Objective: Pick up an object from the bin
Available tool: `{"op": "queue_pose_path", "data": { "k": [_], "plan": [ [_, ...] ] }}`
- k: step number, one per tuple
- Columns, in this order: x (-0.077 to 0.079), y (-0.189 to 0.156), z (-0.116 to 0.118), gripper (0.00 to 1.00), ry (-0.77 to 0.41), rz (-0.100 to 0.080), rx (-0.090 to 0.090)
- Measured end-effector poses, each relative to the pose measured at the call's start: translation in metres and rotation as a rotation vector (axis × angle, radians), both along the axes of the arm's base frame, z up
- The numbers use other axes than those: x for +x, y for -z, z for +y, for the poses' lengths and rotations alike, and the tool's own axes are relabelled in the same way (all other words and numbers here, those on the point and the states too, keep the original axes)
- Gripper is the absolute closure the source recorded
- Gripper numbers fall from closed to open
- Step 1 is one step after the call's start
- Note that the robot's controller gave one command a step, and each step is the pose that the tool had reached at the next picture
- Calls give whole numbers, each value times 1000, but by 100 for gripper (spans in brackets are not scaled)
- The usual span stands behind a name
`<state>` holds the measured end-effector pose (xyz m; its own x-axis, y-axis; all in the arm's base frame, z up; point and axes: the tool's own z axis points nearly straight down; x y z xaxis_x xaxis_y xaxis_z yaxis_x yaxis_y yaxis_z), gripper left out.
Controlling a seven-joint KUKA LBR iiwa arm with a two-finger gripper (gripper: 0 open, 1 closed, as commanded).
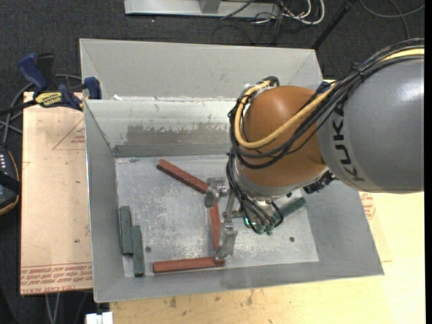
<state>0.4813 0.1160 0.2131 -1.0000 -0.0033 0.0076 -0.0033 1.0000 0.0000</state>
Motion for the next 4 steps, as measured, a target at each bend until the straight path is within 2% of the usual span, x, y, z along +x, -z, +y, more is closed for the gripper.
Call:
{"op": "queue_pose_path", "data": {
  "k": [1,2,3,4],
  "plan": [
    [-2,49,-2,0,149,-4,-1],
    [4,143,50,0,-24,-18,4],
    [1,142,48,100,-22,-8,2],
    [7,-17,47,100,-6,-17,4]
  ]
}}
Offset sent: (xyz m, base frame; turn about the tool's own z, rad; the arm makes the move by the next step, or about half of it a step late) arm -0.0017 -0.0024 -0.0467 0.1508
